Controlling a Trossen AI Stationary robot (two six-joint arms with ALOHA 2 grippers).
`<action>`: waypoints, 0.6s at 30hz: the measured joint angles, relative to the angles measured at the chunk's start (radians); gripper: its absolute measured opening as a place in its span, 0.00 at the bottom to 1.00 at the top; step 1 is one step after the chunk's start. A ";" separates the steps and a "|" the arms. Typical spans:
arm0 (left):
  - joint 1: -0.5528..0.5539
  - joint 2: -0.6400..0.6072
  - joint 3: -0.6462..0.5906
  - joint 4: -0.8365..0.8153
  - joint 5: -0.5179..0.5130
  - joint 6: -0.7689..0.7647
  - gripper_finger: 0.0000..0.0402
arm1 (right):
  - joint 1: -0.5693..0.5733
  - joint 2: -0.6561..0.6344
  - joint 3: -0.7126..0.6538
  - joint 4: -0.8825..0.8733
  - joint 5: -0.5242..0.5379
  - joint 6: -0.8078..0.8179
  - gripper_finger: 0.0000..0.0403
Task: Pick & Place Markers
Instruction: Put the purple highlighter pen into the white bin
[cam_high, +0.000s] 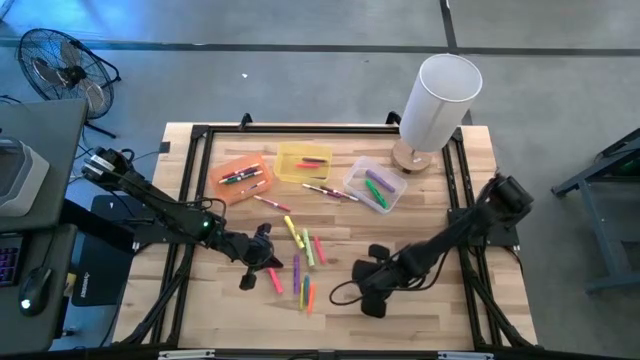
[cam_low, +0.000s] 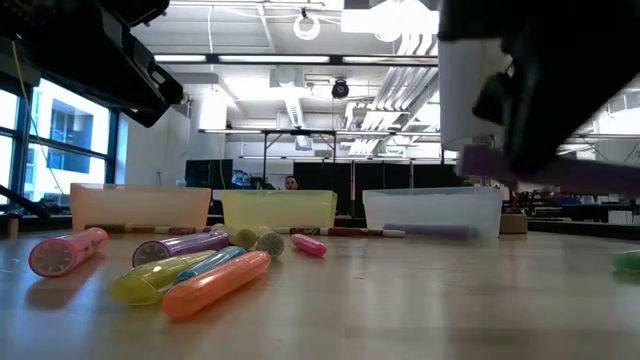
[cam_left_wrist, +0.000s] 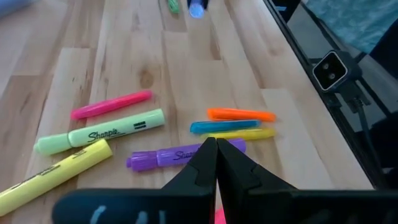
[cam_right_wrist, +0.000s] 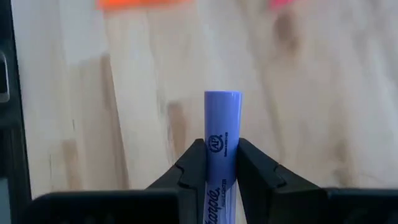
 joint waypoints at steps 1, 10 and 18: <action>0.000 0.000 0.000 0.004 0.004 0.000 0.00 | -0.007 -0.012 0.011 -0.008 0.022 0.001 0.14; 0.000 0.000 0.000 0.051 0.009 -0.007 0.00 | -0.121 -0.195 0.057 -0.021 0.268 -0.008 0.14; 0.000 0.000 0.001 0.086 -0.067 -0.045 0.00 | -0.369 -0.325 0.059 -0.222 0.302 -0.175 0.14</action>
